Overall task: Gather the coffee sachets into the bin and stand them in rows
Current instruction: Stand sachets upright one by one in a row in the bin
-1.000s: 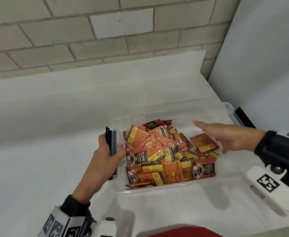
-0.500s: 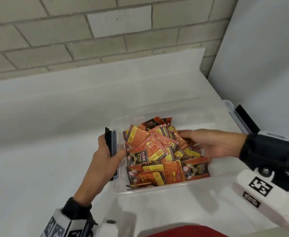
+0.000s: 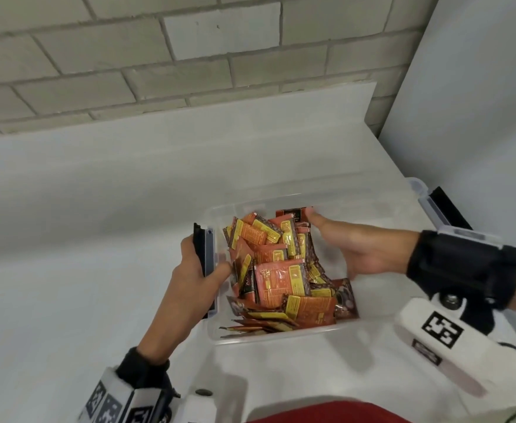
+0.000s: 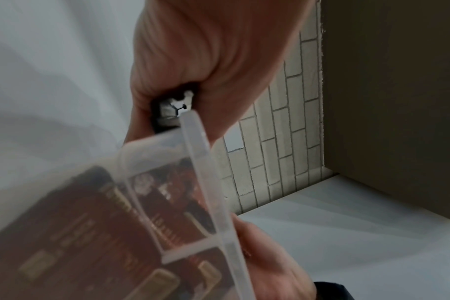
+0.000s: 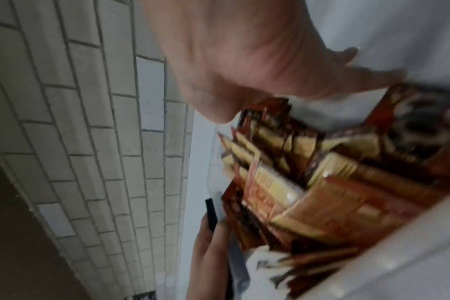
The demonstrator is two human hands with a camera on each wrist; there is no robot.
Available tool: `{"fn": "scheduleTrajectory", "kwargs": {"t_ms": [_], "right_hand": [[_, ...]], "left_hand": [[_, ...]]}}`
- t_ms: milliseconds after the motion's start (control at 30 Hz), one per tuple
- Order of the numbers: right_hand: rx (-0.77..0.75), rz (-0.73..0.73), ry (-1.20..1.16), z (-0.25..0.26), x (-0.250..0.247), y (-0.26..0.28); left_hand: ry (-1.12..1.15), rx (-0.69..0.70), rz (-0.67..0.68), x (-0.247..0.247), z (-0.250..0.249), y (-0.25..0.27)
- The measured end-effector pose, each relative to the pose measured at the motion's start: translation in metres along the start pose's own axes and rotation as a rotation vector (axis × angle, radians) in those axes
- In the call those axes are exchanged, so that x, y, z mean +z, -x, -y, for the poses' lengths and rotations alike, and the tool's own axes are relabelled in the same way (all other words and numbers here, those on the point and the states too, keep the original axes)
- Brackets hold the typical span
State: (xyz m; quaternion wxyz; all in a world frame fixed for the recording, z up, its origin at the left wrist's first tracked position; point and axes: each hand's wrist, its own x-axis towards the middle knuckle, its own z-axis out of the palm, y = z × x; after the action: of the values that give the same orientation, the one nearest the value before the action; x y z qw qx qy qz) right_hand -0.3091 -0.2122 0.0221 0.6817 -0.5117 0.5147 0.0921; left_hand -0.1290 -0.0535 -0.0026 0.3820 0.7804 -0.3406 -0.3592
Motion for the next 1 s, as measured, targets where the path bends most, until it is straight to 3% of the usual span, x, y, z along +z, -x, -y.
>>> {"fn": "scheduleTrajectory", "kwargs": {"t_ms": [100,167,233,300,367,467,633,767,900,1000], "right_hand": [[-0.035,0.164,-0.068,0.006,0.025,-0.010],[-0.058,0.191,-0.089,0.012,0.027,-0.001],[-0.055,0.143,-0.045,0.013,0.017,0.012],[-0.061,0.003,0.044,0.007,0.003,0.025],[-0.086,-0.025,0.171,-0.004,-0.005,0.036],[-0.056,0.104,0.226,-0.022,0.006,0.034],[-0.058,0.333,0.018,-0.028,0.040,0.014],[-0.070,0.255,0.031,-0.025,0.027,0.036],[-0.047,0.043,0.039,-0.034,0.008,0.039],[-0.042,0.196,-0.037,-0.036,0.025,0.027]], "left_hand": [[-0.008,0.002,-0.003,0.000,-0.001,0.000],[-0.006,0.005,-0.003,0.001,0.000,0.000],[0.003,0.011,-0.007,0.000,0.001,0.001],[0.012,0.022,-0.003,0.001,0.001,0.000],[0.022,0.031,-0.010,0.001,0.002,0.000],[0.054,0.029,-0.021,0.002,0.002,-0.001],[0.063,0.028,-0.030,0.002,0.002,-0.001],[0.034,0.035,-0.014,0.001,0.003,0.000],[0.032,0.028,-0.007,0.001,0.004,0.000],[0.029,0.033,-0.011,0.001,0.004,-0.001]]}}
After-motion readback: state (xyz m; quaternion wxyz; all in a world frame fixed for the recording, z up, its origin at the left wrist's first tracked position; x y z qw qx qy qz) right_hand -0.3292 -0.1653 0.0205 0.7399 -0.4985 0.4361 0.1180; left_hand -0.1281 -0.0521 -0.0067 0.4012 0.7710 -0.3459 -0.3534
